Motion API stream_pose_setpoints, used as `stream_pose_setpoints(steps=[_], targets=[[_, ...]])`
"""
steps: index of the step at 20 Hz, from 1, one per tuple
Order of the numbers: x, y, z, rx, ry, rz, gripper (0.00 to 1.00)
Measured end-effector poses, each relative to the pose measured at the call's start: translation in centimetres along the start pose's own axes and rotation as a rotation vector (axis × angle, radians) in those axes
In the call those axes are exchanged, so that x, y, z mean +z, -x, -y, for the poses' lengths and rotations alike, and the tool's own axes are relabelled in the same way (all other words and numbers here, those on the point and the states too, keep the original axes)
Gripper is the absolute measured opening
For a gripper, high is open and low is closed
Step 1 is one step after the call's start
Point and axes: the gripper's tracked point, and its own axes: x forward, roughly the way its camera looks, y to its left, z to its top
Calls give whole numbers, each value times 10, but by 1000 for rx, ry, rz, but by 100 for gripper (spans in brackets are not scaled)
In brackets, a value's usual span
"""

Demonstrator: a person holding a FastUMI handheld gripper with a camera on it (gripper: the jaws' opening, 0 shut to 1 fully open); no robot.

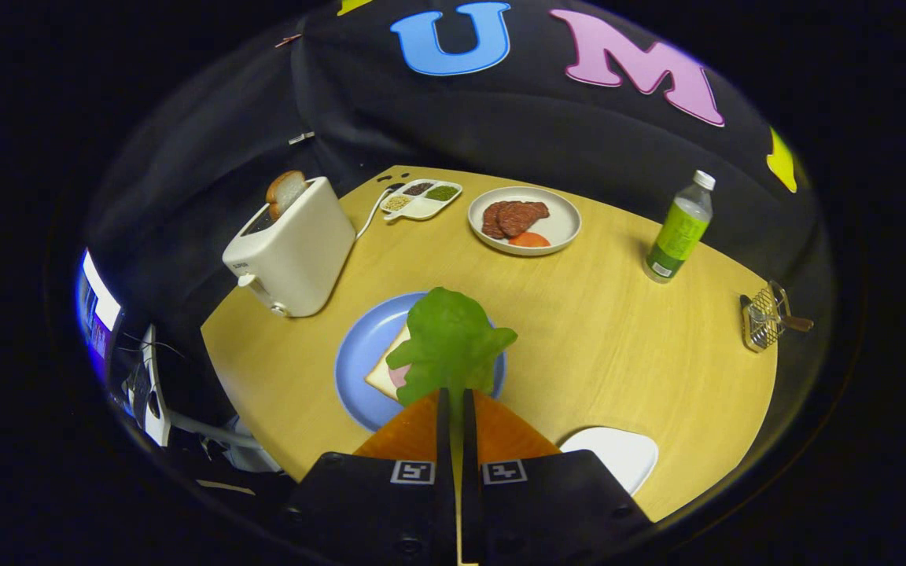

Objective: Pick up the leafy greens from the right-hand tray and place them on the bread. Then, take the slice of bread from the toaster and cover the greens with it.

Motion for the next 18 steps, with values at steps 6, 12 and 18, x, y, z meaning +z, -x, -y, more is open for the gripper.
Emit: stream_pose_setpoints(steps=[6, 12, 18], targets=[[20, -26, -33, 15, 23, -13, 7], [29, -36, -32, -35, 36, -5, 78], [38, -26, -44, -36, 16, 23, 74]])
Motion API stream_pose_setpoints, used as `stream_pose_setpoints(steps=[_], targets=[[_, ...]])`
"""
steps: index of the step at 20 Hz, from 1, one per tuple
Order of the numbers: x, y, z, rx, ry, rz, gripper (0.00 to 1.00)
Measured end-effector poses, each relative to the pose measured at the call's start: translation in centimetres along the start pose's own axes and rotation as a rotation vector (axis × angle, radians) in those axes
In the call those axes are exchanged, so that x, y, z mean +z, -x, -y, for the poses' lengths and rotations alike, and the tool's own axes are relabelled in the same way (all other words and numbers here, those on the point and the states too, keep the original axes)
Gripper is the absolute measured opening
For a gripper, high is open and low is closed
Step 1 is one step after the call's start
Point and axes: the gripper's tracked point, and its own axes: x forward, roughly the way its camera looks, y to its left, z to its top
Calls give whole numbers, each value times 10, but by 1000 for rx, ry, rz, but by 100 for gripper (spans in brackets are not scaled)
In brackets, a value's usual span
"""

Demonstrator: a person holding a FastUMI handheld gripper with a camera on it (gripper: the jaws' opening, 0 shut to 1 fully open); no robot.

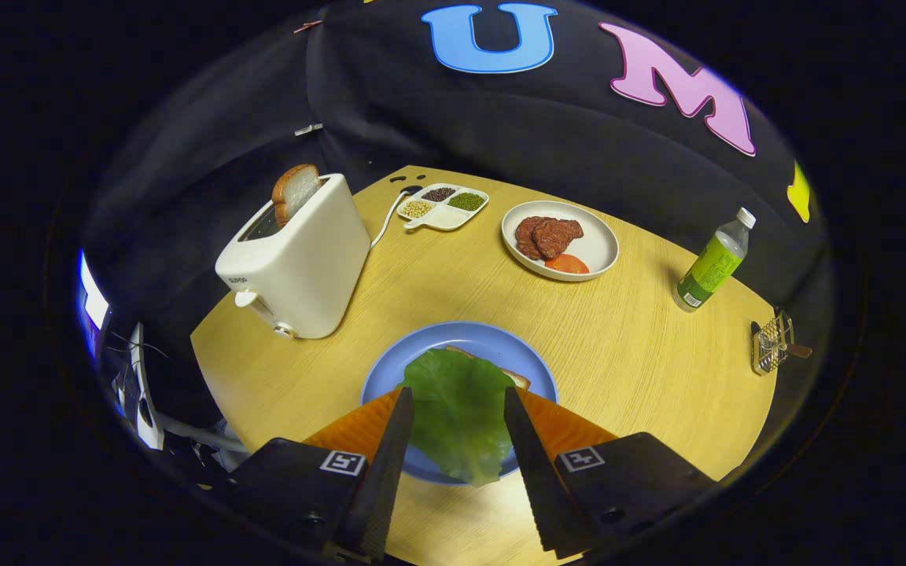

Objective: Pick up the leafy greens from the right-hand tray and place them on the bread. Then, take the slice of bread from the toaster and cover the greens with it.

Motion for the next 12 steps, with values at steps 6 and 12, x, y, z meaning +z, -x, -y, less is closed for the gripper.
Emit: stream_pose_setpoints(steps=[6, 12], targets=[[79, 28, -53, 65, 5, 143, 73], [160, 7, -116, 129, 11, 220, 73]])
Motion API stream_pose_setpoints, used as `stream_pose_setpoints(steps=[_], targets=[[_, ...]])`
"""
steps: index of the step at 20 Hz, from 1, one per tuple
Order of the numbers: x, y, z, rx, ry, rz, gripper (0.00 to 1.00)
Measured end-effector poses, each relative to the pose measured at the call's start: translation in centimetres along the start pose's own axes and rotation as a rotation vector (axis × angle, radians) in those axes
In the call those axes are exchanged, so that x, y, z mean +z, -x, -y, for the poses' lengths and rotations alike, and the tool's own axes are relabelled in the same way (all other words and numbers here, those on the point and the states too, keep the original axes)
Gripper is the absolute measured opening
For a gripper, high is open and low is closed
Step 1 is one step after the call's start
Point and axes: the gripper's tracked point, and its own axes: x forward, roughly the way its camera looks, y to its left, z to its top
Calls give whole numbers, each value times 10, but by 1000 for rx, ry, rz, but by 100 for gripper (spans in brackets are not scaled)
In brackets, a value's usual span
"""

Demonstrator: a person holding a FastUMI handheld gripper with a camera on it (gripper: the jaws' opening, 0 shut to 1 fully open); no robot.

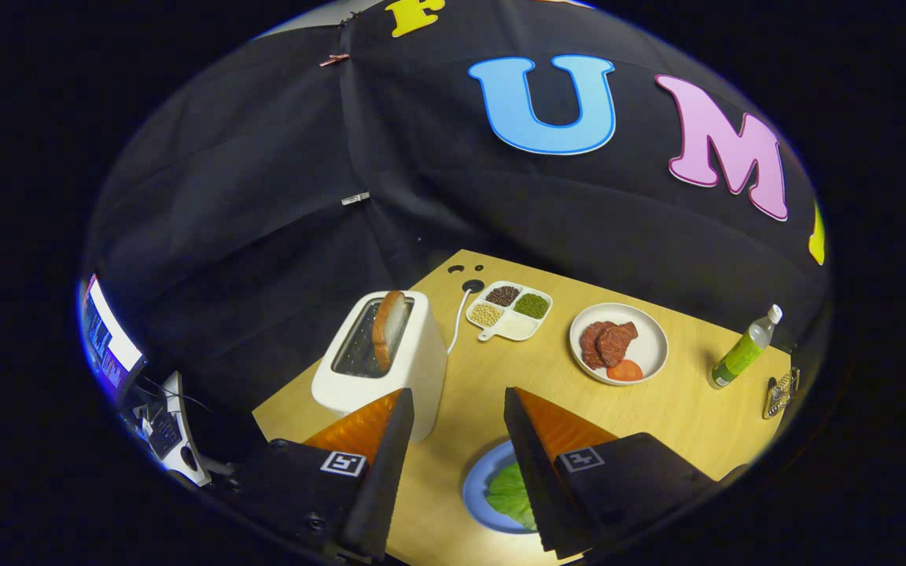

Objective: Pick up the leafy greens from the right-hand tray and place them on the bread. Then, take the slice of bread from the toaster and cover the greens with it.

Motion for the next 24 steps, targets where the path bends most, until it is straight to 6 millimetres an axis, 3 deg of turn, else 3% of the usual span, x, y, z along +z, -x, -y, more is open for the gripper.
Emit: stream_pose_setpoints(steps=[5, 8, 12, 20, 22, 24], targets=[[26, -50, -46, 30, 30, 14, 74], [28, -81, -63, 29, 51, -9, 74], [26, -116, -61, -24, 73, -42, 73], [15, -155, -63, -62, 52, -116, 73], [12, -162, -66, -65, 47, -130, 62], [10, -163, -66, -74, 45, -143, 45]])
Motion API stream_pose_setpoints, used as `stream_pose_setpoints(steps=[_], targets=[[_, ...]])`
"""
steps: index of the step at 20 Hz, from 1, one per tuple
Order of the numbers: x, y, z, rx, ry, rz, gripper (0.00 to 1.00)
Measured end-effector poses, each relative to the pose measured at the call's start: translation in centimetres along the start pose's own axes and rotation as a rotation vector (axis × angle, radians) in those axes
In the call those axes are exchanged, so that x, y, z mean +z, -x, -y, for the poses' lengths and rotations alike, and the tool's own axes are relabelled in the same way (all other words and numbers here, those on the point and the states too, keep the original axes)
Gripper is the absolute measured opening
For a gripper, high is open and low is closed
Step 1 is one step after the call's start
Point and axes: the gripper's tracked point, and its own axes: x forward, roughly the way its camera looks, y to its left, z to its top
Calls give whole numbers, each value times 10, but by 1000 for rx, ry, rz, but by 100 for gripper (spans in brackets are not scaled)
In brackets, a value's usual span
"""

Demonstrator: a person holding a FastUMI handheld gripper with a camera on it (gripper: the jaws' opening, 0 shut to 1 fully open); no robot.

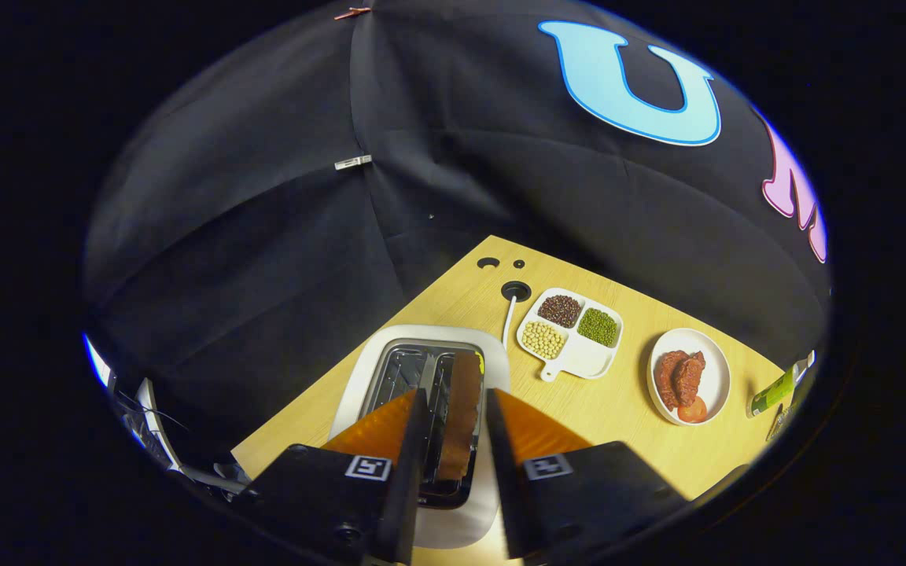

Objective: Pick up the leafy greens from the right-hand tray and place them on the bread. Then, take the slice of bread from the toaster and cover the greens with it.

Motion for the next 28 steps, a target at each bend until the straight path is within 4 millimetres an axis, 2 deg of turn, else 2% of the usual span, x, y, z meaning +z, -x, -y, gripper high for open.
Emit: stream_pose_setpoints(steps=[3, 5, 7, 12, 15, 19, 23, 25, 28], targets=[[1, -1, -8, 5, 9, 3, 17], [1, 4, -11, 21, 31, 12, 15], [11, 13, -15, 37, 20, 46, 13], [47, 57, -7, 60, -21, 145, 13], [61, 91, 5, 69, -62, 195, 13], [62, 146, 40, 45, -104, 253, 13], [37, 188, 92, -44, -141, 281, 13], [10, 203, 119, -95, -178, 267, 13], [-42, 204, 152, -156, -239, 218, 13]])
